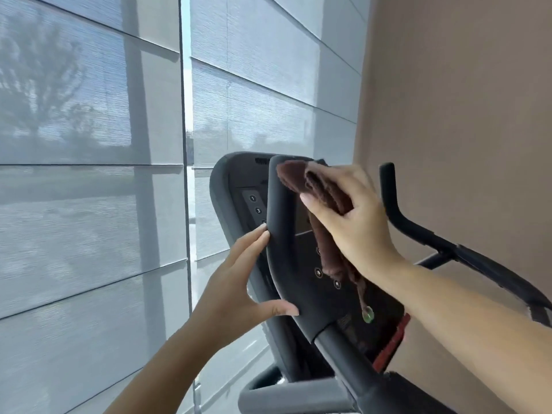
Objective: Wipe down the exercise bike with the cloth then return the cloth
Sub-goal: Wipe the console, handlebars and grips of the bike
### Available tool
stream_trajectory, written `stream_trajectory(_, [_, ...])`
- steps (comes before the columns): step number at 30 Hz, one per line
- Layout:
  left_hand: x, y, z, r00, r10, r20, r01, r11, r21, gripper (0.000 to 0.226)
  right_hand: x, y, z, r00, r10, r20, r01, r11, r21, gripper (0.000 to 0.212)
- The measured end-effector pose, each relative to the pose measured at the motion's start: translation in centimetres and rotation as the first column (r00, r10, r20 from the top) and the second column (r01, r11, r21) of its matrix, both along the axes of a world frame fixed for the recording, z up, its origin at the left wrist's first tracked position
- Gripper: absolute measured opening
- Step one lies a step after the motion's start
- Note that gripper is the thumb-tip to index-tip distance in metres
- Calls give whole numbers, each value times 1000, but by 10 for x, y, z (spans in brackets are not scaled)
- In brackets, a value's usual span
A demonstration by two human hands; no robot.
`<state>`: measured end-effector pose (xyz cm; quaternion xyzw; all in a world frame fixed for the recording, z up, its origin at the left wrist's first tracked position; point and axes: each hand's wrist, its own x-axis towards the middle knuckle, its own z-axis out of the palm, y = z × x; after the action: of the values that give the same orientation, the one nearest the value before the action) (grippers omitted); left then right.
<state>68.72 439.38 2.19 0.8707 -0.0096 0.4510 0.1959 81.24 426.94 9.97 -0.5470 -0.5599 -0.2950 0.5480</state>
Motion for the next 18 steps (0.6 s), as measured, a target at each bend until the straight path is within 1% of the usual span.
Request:
stream_trajectory(1, [0,3,1,1000,-9,1,9,1000,28,101,-5,12,8,999,-31,-22,32,999,41,37])
stream_trajectory(2, [0,6,1,1000,-18,8,18,998,59,100,-9,23,14,998,-60,-26,61,997,50,37])
stream_trajectory(4, [1,15,1,999,-42,28,38,991,129,97,-13,31,15,993,-118,-11,118,993,11,39])
stream_trajectory(5, [1,20,1,997,-62,35,55,985,162,96,-15,27,13,989,-148,-9,148,988,-37,40])
stream_trajectory(7, [4,31,-1,993,-110,40,100,975,197,96,-20,8,0,983,-184,-26,175,961,-215,42])
stream_trajectory(8, [6,36,-3,990,-137,42,125,970,207,95,-25,-4,-9,981,-190,-35,167,927,-337,43])
stream_trajectory(10, [10,48,-7,983,-177,48,160,957,243,89,-38,-27,-27,980,-201,-18,158,820,-550,45])
stream_trajectory(12, [16,61,-11,982,-182,55,159,945,285,86,-48,-39,-34,967,-253,39,219,736,-641,44])
stream_trajectory(13, [20,68,-13,982,-179,50,157,941,298,85,-52,-40,-31,958,-284,48,247,725,-644,42])
stream_trajectory(14, [24,75,-14,983,-176,43,154,938,309,84,-54,-38,-26,950,-309,40,267,740,-617,40])
stream_trajectory(15, [28,81,-16,985,-171,37,150,937,316,81,-56,-31,-20,943,-332,19,288,785,-549,39])
stream_trajectory(17, [36,92,-19,987,-155,36,136,938,318,76,-55,-10,-8,929,-368,-43,342,895,-285,39])
stream_trajectory(18, [40,97,-20,988,-148,34,130,940,316,74,-54,3,-1,920,-388,-58,377,915,-147,39])
